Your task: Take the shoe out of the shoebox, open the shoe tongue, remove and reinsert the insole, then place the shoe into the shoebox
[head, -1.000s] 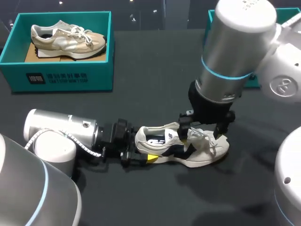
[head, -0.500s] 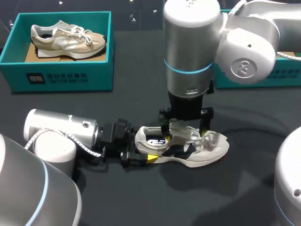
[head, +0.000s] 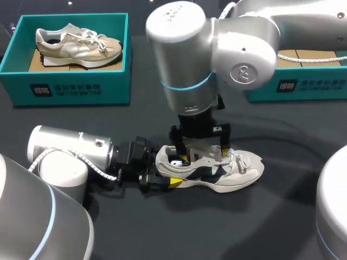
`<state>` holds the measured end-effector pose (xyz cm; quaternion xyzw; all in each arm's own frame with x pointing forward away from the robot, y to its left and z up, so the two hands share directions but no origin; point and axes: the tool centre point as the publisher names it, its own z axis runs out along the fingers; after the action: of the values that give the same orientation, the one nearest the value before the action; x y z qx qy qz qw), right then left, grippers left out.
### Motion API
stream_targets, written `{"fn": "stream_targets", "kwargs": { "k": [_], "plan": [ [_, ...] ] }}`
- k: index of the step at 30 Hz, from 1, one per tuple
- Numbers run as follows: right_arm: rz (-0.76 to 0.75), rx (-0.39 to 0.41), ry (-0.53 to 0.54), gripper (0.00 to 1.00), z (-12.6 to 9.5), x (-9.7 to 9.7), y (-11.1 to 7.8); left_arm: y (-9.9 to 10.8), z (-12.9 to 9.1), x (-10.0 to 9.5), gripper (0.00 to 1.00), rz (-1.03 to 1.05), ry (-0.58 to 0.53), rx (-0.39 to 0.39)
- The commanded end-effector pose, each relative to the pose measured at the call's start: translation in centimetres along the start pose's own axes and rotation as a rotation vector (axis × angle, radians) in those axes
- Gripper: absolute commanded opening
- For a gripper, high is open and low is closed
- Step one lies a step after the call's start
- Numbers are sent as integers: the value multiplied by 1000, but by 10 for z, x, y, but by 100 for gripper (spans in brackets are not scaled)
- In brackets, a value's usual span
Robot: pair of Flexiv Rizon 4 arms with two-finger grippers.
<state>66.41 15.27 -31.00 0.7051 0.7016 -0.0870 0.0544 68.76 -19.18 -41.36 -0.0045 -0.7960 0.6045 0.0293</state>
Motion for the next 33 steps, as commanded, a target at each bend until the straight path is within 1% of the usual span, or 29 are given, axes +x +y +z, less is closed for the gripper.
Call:
{"fn": "stream_targets", "kwargs": {
  "k": [1, 9, 21, 28, 33],
  "plan": [
    [14, 8, -125, 100, 3, 11, 4, 1, 0, 1, 0, 0, -1, -1],
    [55, -3, -186, 100, 8, 21, 10, 1, 0, 1, 0, 0, -1, -1],
    [88, -66, -270, 100, 23, 23, 14, 1, 0, 1, 0, 0, -1, -1],
    [126, -71, -310, 100, 31, 20, 16, 1, 0, 1, 0, 0, -1, -1],
    [136, -89, -324, 100, 37, 12, 15, 1, 0, 1, 0, 0, -1, -1]
  ]
}}
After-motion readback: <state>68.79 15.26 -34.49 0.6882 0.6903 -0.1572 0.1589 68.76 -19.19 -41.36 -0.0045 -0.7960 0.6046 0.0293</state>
